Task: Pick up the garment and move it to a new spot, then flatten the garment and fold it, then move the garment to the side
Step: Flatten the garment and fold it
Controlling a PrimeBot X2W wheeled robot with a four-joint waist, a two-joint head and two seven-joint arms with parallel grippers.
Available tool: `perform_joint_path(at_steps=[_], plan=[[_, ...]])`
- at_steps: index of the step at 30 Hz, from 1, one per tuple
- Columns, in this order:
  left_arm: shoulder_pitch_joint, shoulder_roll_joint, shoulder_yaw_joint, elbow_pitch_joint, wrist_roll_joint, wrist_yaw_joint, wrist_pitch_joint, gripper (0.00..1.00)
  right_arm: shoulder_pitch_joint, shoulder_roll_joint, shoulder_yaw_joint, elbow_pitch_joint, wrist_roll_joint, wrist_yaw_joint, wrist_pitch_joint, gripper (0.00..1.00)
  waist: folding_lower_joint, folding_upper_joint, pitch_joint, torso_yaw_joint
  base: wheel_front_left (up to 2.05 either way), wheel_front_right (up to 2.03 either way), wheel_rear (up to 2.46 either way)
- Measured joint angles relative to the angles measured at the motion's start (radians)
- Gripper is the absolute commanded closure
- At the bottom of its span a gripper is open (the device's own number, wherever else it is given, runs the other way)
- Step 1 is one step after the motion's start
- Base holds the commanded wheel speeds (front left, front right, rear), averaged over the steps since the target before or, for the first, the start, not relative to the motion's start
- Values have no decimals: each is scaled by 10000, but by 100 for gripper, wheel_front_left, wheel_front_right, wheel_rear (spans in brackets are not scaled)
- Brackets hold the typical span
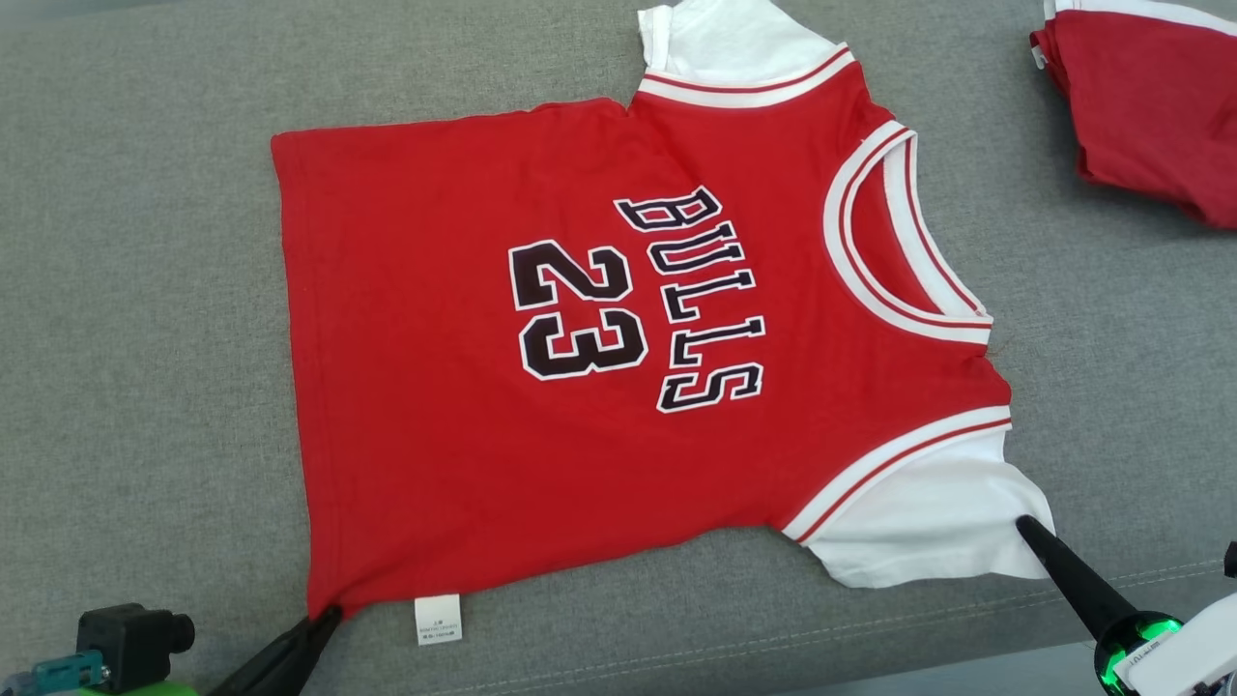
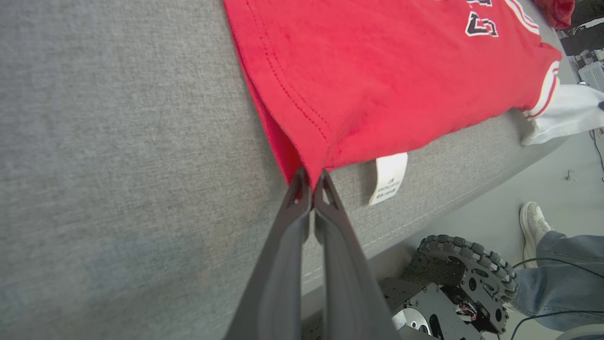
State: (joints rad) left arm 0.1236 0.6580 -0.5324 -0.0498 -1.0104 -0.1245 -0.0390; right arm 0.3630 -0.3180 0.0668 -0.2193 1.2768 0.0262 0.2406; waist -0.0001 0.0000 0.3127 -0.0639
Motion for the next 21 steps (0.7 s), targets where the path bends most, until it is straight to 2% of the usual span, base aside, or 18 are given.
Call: perform_joint_path(at_steps=[10,16,21], plan=[[-2,324,263,-974,-1250,0,660,100,-294,-523,-109,-1028,-19,-15,449,100,0,0,83,77,0,0,0],[-7,1005,690,-1300,-1666,0,1097,100,-316,-938,-401,-1580,-6,-194,769,100,0,0,149,26,0,0,0],[-8,1223,918,-1563,-1845,0,1218,100,-321,-1093,-604,-1898,15,-297,869,100,0,0,178,-26,0,0,0]])
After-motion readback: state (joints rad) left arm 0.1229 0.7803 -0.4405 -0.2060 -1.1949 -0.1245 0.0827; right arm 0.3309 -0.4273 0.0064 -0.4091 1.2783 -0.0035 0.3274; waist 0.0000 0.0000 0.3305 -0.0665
